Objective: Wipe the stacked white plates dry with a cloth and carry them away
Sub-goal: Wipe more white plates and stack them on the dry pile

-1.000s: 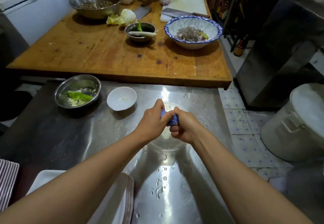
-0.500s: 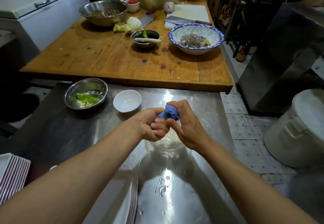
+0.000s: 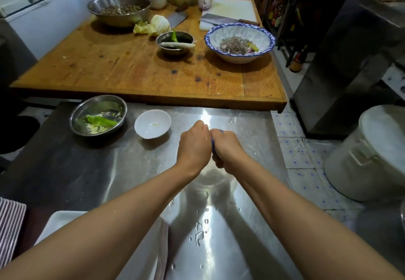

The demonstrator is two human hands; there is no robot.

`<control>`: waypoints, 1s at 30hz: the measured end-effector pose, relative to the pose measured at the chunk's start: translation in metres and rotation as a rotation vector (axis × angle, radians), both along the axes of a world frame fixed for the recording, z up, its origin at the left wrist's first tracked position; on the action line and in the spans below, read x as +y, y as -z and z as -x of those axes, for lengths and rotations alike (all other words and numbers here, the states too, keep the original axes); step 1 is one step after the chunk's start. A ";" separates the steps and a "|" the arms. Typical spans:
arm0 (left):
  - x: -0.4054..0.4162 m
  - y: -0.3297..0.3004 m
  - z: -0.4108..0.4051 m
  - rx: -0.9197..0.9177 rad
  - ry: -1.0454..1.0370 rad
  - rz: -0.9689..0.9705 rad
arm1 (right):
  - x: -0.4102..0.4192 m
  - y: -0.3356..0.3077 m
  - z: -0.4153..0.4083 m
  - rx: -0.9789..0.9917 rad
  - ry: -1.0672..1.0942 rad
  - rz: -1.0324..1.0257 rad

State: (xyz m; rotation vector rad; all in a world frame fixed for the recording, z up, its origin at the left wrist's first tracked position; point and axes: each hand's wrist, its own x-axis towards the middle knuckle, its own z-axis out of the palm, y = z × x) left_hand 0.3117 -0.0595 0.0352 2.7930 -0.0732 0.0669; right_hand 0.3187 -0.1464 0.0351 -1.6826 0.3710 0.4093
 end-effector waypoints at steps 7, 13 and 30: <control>0.006 0.009 -0.004 -0.070 0.115 0.175 | -0.001 0.007 -0.006 0.279 -0.068 -0.038; 0.009 0.010 -0.006 -0.149 0.194 0.214 | 0.001 0.011 -0.007 0.299 -0.041 -0.084; 0.005 0.018 -0.008 -0.224 0.246 0.240 | -0.002 0.014 -0.005 0.318 0.004 -0.088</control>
